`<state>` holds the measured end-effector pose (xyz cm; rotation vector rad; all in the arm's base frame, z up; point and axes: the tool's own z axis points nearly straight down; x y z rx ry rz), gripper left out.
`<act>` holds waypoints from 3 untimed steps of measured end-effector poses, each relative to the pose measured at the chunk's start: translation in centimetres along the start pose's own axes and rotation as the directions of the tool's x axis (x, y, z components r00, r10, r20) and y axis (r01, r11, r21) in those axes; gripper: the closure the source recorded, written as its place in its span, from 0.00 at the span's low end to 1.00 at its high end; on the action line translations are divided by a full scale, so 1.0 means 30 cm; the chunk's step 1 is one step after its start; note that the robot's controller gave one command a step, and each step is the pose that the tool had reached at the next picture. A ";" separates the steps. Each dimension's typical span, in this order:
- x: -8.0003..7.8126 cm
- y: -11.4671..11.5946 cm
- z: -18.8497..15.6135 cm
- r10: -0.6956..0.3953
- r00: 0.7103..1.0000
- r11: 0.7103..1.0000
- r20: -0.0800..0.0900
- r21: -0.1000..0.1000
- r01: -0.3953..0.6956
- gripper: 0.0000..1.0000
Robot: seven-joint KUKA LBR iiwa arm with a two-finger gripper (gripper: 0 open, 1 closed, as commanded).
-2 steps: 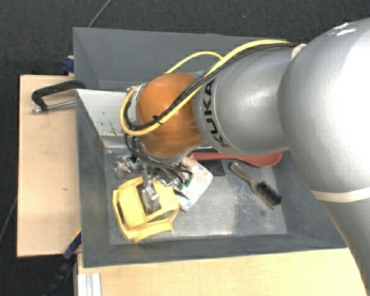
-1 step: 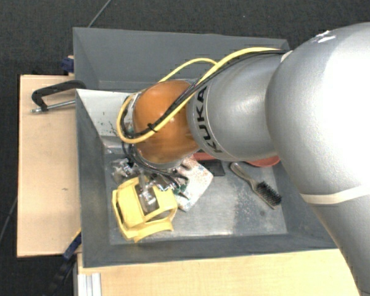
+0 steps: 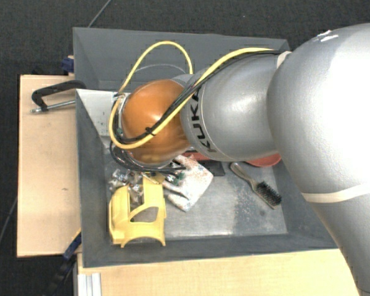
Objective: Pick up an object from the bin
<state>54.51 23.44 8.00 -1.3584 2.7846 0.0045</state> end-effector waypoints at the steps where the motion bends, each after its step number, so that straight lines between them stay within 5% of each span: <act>1: 0.001 0.001 0.001 0.000 1.000 1.000 -0.001 -0.001 0.000 1.00; 3: -0.022 -0.006 -0.352 0.002 1.000 1.000 0.009 0.002 -0.002 1.00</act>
Offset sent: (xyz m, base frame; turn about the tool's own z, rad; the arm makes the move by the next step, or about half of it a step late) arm -0.0001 0.0002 0.0470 0.0000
